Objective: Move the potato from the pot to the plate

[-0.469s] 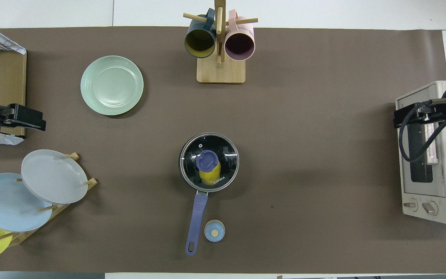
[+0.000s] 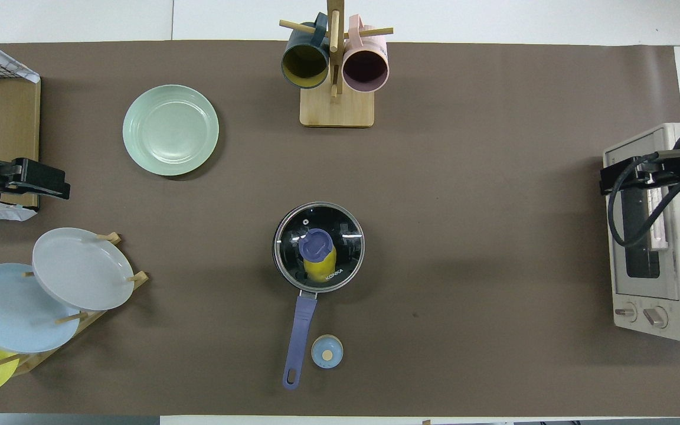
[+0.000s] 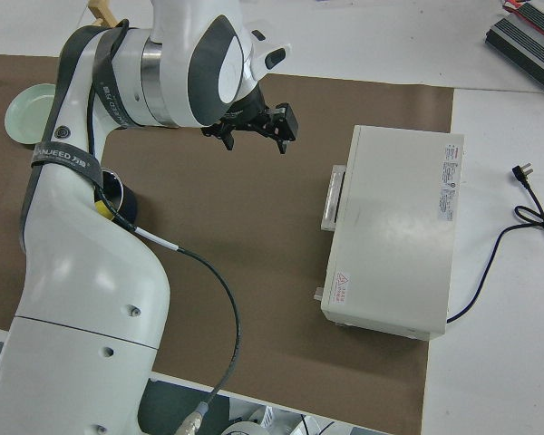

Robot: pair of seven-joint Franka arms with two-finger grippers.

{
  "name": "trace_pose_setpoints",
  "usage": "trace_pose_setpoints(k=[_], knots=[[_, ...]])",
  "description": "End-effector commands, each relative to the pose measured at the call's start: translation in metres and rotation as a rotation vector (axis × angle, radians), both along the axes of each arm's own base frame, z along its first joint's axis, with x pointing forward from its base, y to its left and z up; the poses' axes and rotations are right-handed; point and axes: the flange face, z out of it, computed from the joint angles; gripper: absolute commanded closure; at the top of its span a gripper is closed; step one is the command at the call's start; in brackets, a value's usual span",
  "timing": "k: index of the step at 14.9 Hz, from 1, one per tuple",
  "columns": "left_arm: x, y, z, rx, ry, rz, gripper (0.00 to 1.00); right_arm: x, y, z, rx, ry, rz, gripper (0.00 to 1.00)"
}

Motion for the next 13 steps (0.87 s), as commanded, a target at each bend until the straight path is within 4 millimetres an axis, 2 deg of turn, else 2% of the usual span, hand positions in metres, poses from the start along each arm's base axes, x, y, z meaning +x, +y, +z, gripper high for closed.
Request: trace_pose_setpoints(k=[1,4,5,7,8,10,11,13], knots=[[-0.007,0.002,0.002,0.014,-0.007,0.008,0.0,0.001,-0.002,0.002,0.02,-0.012,0.006,0.0],[-0.007,0.003,0.002,0.014,-0.007,0.009,0.0,-0.002,0.004,0.001,0.021,0.004,0.025,0.0],[-0.007,0.003,0.002,0.014,-0.007,0.009,0.0,-0.002,0.018,0.002,0.021,-0.001,0.063,0.0],[-0.007,0.002,0.002,0.014,-0.007,0.008,0.0,0.002,0.031,0.0,0.041,-0.025,0.103,0.0],[-0.007,0.002,0.002,0.014,-0.007,0.008,0.0,0.005,0.049,-0.002,0.086,-0.044,0.115,0.0],[-0.007,0.003,0.002,0.014,-0.007,0.008,0.0,0.02,0.081,-0.025,0.113,-0.016,0.12,0.0],[-0.007,0.003,0.002,0.014,-0.007,0.009,0.0,0.029,0.103,-0.035,0.11,-0.014,0.116,0.0],[-0.007,0.002,0.002,0.014,-0.007,0.008,0.0,0.043,0.16,-0.045,0.114,-0.015,0.145,0.0]])
